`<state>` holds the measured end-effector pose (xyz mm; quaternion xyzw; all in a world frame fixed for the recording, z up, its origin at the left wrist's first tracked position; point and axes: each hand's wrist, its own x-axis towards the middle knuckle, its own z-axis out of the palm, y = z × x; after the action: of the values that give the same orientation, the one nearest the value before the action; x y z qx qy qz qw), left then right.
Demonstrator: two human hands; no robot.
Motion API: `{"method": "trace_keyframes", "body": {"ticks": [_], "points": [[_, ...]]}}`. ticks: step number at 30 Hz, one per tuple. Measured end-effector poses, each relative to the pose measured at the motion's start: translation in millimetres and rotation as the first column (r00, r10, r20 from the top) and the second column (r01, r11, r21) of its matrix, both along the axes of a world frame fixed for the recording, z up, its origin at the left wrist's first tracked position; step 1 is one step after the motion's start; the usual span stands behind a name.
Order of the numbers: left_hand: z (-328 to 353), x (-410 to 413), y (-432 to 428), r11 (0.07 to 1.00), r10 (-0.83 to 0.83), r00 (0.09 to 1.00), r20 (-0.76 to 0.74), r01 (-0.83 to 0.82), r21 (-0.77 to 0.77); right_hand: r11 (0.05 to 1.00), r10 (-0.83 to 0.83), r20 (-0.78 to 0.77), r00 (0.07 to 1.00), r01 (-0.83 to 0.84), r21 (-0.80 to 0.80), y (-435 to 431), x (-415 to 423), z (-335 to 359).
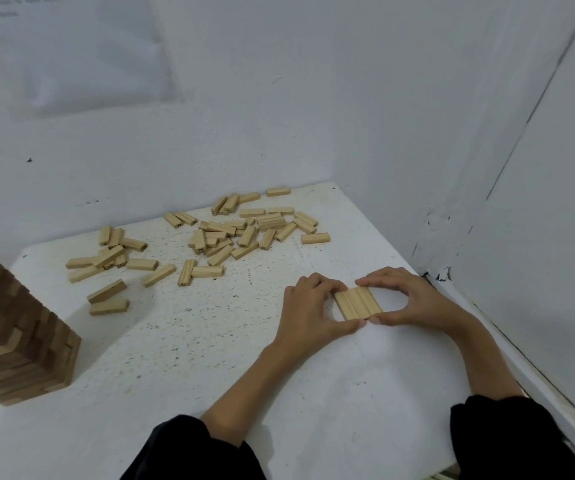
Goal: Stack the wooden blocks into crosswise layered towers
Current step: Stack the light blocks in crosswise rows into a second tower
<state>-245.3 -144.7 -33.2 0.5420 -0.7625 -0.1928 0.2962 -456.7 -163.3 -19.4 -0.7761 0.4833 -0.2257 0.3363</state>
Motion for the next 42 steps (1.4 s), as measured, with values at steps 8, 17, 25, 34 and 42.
{"method": "trace_keyframes", "body": {"ticks": [8,17,25,34,42], "points": [[5,2,4,0.998,-0.023,0.999,-0.027,0.024,0.055,0.997,-0.052,0.104,0.993,0.045,0.066,4,0,6],[10,94,2,0.991,0.101,0.980,-0.172,-0.114,-0.067,0.914,-0.280,0.258,0.925,0.339,-0.224,9,66,5],[-1,178,-6,0.827,0.516,0.851,-0.096,-0.524,-0.205,0.885,-0.266,0.134,0.955,0.297,-0.359,-2,198,-15],[-4,198,-12,0.768,0.631,0.773,0.065,-0.610,-0.195,0.898,-0.227,-0.062,0.972,0.184,-0.399,-35,278,-11],[-4,204,-14,0.765,0.641,0.766,0.051,-0.631,-0.130,0.898,-0.286,-0.002,0.958,0.268,-0.349,-36,271,-10]]}}
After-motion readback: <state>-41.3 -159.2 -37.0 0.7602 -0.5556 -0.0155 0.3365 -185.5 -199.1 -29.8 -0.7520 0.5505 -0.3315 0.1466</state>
